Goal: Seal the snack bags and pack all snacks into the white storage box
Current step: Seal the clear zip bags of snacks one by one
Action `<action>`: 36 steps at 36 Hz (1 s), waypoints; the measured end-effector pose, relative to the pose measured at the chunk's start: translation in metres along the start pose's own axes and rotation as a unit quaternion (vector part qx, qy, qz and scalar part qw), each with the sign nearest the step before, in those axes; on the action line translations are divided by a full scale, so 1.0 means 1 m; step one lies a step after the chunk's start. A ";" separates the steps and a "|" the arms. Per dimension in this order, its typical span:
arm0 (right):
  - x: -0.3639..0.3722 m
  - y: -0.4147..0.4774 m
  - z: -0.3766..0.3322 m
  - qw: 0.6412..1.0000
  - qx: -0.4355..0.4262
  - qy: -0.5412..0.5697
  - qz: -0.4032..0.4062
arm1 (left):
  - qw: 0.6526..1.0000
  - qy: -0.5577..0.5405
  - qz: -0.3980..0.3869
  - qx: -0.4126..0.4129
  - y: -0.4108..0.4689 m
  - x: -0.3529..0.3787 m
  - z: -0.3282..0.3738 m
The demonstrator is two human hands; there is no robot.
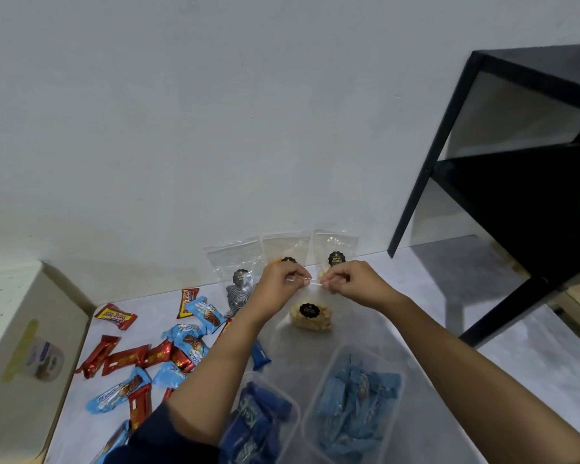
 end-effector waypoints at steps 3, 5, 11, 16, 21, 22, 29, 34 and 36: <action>0.002 0.002 -0.002 1.000 -0.006 -0.001 0.000 | 1.000 0.007 0.001 0.002 0.000 -0.001 0.002; 0.003 0.003 -0.002 1.000 0.000 -0.005 0.008 | 0.999 0.028 0.015 0.009 -0.002 0.000 0.003; 0.004 0.003 0.002 1.000 0.003 0.000 0.026 | 0.981 0.027 0.188 -0.023 -0.023 0.011 0.000; 0.006 0.001 0.002 1.000 -0.011 0.022 0.015 | 0.966 -0.061 0.226 -0.109 -0.034 0.023 -0.002; 0.008 -0.002 0.004 1.000 -0.025 0.015 -0.008 | 0.958 -0.130 0.202 -0.159 -0.036 0.027 0.007; 0.009 -0.002 0.005 0.999 -0.029 0.010 -0.017 | 0.954 -0.149 0.195 -0.175 -0.035 0.028 0.006; 0.009 -0.006 0.007 0.999 -0.037 -0.004 -0.037 | 0.894 -0.305 0.186 -0.271 -0.034 0.034 0.001; 0.008 -0.006 0.006 0.999 -0.031 0.002 -0.044 | 0.876 -0.369 0.169 -0.261 -0.036 0.030 0.002; 0.009 -0.007 0.006 0.999 -0.023 0.007 -0.042 | 0.875 -0.382 0.156 -0.253 -0.037 0.029 0.001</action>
Point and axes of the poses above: each hand's wrist, its own y-axis towards the middle knuckle, its own x-axis out of the palm, z = x × y, the point moved 1 cm from there along y, towards the middle knuckle, and after that the axes turned 10 degrees about x, right-handed, at the moved point
